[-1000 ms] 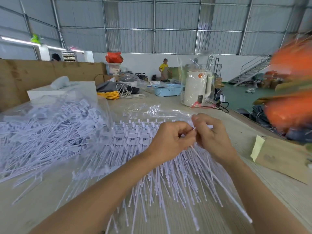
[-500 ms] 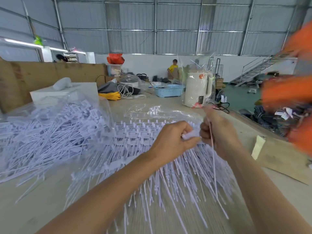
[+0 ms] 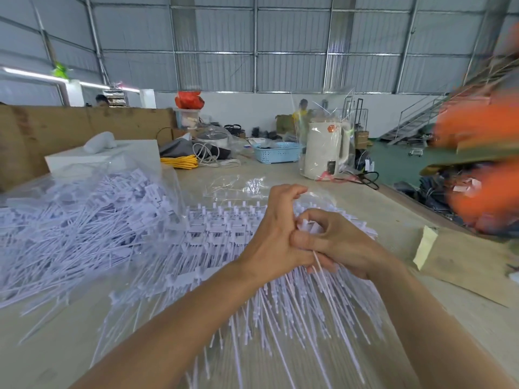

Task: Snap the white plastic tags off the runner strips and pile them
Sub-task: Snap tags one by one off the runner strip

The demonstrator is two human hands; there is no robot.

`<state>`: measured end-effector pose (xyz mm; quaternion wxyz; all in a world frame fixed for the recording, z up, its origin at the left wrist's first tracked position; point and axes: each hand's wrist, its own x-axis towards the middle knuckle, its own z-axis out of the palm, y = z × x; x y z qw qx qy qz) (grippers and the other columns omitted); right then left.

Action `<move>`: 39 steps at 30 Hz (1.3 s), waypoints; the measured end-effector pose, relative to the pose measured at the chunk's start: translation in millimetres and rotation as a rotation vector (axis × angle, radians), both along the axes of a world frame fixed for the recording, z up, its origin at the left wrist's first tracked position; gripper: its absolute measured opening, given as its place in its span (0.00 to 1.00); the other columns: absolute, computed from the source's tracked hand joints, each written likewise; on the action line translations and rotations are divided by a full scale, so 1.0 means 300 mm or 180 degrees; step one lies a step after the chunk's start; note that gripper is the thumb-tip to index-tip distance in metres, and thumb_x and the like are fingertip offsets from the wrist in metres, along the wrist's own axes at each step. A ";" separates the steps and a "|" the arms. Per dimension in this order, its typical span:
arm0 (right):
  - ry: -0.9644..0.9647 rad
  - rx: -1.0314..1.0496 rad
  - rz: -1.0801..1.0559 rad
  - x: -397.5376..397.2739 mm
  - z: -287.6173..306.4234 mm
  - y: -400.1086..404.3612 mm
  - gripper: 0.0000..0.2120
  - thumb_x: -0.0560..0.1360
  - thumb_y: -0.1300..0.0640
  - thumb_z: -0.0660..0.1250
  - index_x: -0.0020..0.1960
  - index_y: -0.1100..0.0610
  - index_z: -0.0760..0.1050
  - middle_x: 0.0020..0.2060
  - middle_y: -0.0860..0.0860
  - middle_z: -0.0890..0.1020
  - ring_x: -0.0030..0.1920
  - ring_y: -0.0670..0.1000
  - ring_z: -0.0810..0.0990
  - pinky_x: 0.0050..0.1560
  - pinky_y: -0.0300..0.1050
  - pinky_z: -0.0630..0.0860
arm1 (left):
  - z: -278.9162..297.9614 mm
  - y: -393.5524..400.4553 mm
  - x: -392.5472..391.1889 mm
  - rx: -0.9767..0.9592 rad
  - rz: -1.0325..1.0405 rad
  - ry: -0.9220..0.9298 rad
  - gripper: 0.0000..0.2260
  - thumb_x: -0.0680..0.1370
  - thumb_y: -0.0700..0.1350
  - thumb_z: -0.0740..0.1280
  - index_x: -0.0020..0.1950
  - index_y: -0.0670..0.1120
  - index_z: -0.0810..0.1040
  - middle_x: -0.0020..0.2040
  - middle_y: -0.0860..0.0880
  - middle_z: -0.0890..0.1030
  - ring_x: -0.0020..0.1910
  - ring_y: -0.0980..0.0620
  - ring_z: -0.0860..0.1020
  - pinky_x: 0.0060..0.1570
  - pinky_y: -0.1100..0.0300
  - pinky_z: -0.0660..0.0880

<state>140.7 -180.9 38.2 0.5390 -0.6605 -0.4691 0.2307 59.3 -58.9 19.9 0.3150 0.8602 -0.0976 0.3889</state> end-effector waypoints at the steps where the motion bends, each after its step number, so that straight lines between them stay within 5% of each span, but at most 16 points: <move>1: 0.0062 0.0008 0.0147 -0.004 -0.002 0.001 0.22 0.58 0.45 0.79 0.43 0.56 0.76 0.27 0.53 0.80 0.25 0.51 0.79 0.29 0.42 0.77 | -0.001 0.008 -0.003 -0.0036 -0.0006 0.0075 0.47 0.58 0.44 0.82 0.58 0.71 0.51 0.56 0.61 0.57 0.52 0.67 0.67 0.41 0.77 0.70; 4: 0.0231 0.0052 0.0292 -0.011 -0.002 0.002 0.15 0.58 0.52 0.80 0.40 0.54 0.78 0.35 0.54 0.82 0.32 0.54 0.81 0.30 0.42 0.78 | -0.003 0.033 -0.030 -0.0015 -0.0074 0.0396 0.50 0.57 0.47 0.82 0.60 0.70 0.48 0.60 0.58 0.61 0.56 0.62 0.68 0.46 0.74 0.72; 7: 0.0364 0.0295 0.0039 0.000 0.003 -0.005 0.13 0.60 0.59 0.78 0.41 0.58 0.77 0.30 0.52 0.80 0.27 0.51 0.78 0.28 0.39 0.74 | 0.008 0.042 -0.069 0.0133 0.0121 0.0607 0.48 0.52 0.63 0.79 0.61 0.69 0.51 0.60 0.61 0.64 0.58 0.64 0.67 0.55 0.73 0.66; 9: 0.0470 0.0531 -0.0124 0.010 0.006 -0.009 0.13 0.61 0.61 0.76 0.41 0.60 0.75 0.28 0.52 0.79 0.25 0.51 0.76 0.27 0.40 0.74 | 0.018 0.044 -0.087 0.0353 0.0449 0.0788 0.44 0.54 0.67 0.75 0.63 0.64 0.56 0.57 0.59 0.68 0.55 0.60 0.70 0.51 0.71 0.68; 13: 0.0254 0.0738 -0.0285 -0.002 0.008 0.006 0.08 0.67 0.66 0.74 0.39 0.58 0.75 0.27 0.54 0.76 0.25 0.50 0.73 0.27 0.38 0.71 | 0.031 0.027 -0.103 0.0585 0.1138 0.0863 0.24 0.66 0.61 0.73 0.56 0.51 0.71 0.45 0.57 0.77 0.42 0.54 0.77 0.40 0.57 0.74; 18: -0.0336 0.0939 -0.0991 -0.014 -0.012 0.042 0.08 0.72 0.64 0.70 0.37 0.56 0.74 0.25 0.47 0.74 0.23 0.45 0.68 0.25 0.37 0.66 | 0.038 -0.008 -0.093 0.0537 0.1672 0.0437 0.11 0.71 0.50 0.68 0.51 0.49 0.78 0.43 0.52 0.82 0.40 0.51 0.78 0.34 0.60 0.69; 21: -0.0579 0.1171 -0.1133 -0.022 -0.020 0.056 0.10 0.74 0.56 0.70 0.37 0.58 0.74 0.24 0.45 0.74 0.22 0.42 0.68 0.25 0.35 0.64 | 0.038 -0.013 -0.089 0.0478 0.1269 0.0322 0.08 0.74 0.46 0.67 0.52 0.47 0.81 0.43 0.48 0.81 0.42 0.47 0.77 0.39 0.56 0.72; 26: -0.1493 0.1147 -0.1412 -0.022 -0.036 0.049 0.13 0.74 0.59 0.69 0.34 0.49 0.71 0.27 0.43 0.75 0.28 0.41 0.71 0.31 0.32 0.66 | 0.014 0.001 -0.081 0.0838 0.0695 0.0385 0.10 0.77 0.42 0.63 0.43 0.37 0.80 0.38 0.44 0.75 0.35 0.45 0.74 0.37 0.53 0.72; 31: -0.1366 0.1494 -0.1249 -0.035 -0.022 0.039 0.12 0.74 0.61 0.68 0.34 0.52 0.73 0.26 0.42 0.76 0.26 0.41 0.72 0.29 0.30 0.66 | 0.035 0.017 -0.078 -0.0219 -0.0058 0.0550 0.20 0.78 0.38 0.63 0.25 0.47 0.71 0.26 0.56 0.69 0.27 0.55 0.70 0.34 0.58 0.70; 33: -0.0643 0.1805 -0.1414 -0.008 0.008 0.000 0.12 0.75 0.60 0.66 0.34 0.50 0.76 0.24 0.43 0.75 0.23 0.40 0.70 0.24 0.33 0.66 | 0.023 0.036 -0.084 -0.0488 -0.0185 0.0667 0.19 0.79 0.37 0.63 0.28 0.42 0.76 0.25 0.56 0.71 0.31 0.57 0.77 0.40 0.64 0.74; 35: 0.0155 0.2183 -0.1918 0.046 0.044 -0.064 0.15 0.75 0.61 0.65 0.32 0.48 0.77 0.22 0.44 0.73 0.22 0.42 0.67 0.23 0.34 0.63 | 0.004 0.045 -0.097 -0.0634 -0.0202 0.0751 0.11 0.78 0.39 0.65 0.41 0.35 0.82 0.27 0.58 0.74 0.33 0.65 0.77 0.42 0.69 0.72; 37: 0.0398 0.2401 -0.2202 0.080 0.070 -0.111 0.16 0.74 0.63 0.64 0.30 0.50 0.72 0.22 0.44 0.71 0.21 0.45 0.65 0.23 0.35 0.59 | -0.007 0.048 -0.103 -0.0748 -0.0103 0.0860 0.11 0.78 0.43 0.66 0.56 0.38 0.81 0.41 0.61 0.81 0.39 0.69 0.78 0.44 0.74 0.71; 39: 0.0409 0.2513 -0.2119 0.071 0.087 -0.117 0.13 0.73 0.62 0.64 0.32 0.51 0.70 0.23 0.45 0.70 0.21 0.46 0.63 0.23 0.34 0.58 | 0.004 0.044 -0.106 -0.0823 -0.0122 0.1015 0.15 0.79 0.47 0.63 0.64 0.43 0.77 0.53 0.64 0.78 0.50 0.69 0.77 0.46 0.77 0.68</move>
